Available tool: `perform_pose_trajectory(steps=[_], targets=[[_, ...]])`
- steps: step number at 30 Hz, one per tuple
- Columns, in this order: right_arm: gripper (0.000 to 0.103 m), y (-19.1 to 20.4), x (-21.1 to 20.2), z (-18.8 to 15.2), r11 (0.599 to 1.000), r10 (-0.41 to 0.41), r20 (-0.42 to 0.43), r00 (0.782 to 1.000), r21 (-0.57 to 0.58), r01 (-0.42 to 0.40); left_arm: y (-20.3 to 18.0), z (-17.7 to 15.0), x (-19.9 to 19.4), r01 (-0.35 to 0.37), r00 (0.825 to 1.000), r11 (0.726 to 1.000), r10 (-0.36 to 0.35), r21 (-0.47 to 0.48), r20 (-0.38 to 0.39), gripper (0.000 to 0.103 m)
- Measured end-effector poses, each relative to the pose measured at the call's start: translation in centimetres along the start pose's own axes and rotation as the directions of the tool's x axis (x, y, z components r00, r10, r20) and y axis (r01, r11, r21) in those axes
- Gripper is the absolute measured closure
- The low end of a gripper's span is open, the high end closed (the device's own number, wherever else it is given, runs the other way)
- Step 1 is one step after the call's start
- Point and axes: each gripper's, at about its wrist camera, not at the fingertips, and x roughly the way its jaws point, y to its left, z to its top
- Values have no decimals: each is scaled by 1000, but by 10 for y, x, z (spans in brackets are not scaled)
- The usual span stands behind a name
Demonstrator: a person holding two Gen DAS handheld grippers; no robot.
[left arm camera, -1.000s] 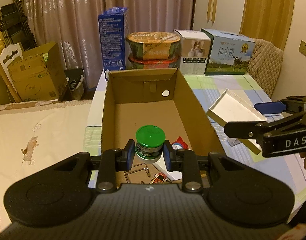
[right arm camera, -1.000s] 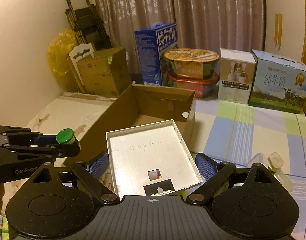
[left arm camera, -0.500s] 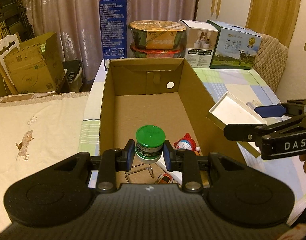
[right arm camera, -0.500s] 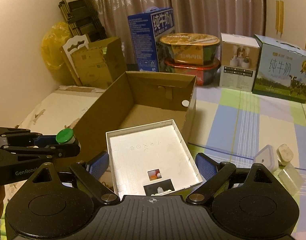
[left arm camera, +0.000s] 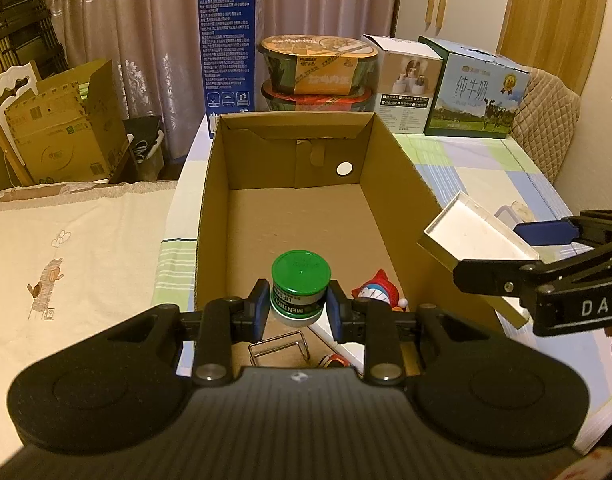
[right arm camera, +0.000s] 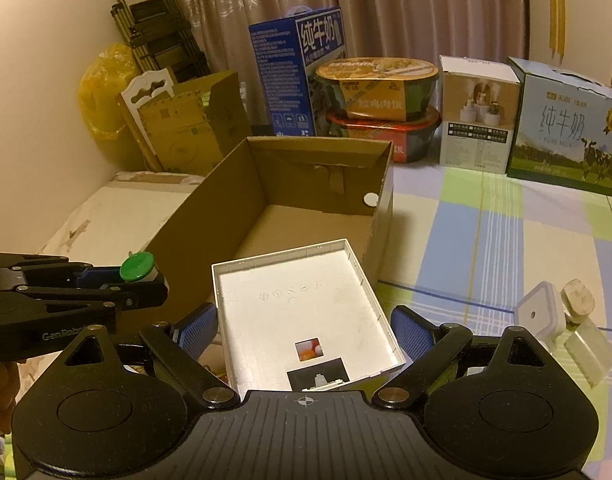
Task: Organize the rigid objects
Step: 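Open the left tool to drop the jar while the right tool drops the white tray into the box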
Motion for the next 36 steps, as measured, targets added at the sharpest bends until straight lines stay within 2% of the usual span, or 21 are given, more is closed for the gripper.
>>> perform_pose_trajectory(steps=[1,3,4,11,28,34,36], targets=[[13,0,0,0,1000,1,0,1000,3,-1,0,0,0,-6,1000,1000,6,2,8,77],[13,0,-1,1,1000,2,0,1000,5,-2,1,0,-1,-24,1000,1000,24,-1,17,60],[13,0,-1,1,1000,2,1,1000,6,-2,2,0,-2,-27,999,1000,27,-8,23,59],[13,1,-2,1,1000,7,3,1000,13,-7,11,0,-8,-44,998,998,45,-40,33,58],[13,12,2,1,999,28,-10,1000,22,-28,17,-3,-23,-47,997,998,49,-45,52,53],[13,13,3,3,999,39,1,999,35,-39,21,-4,-24,-48,997,997,51,-55,55,50],[13,12,3,4,998,50,20,999,40,-51,22,-5,-25,-49,997,997,53,-58,58,45]])
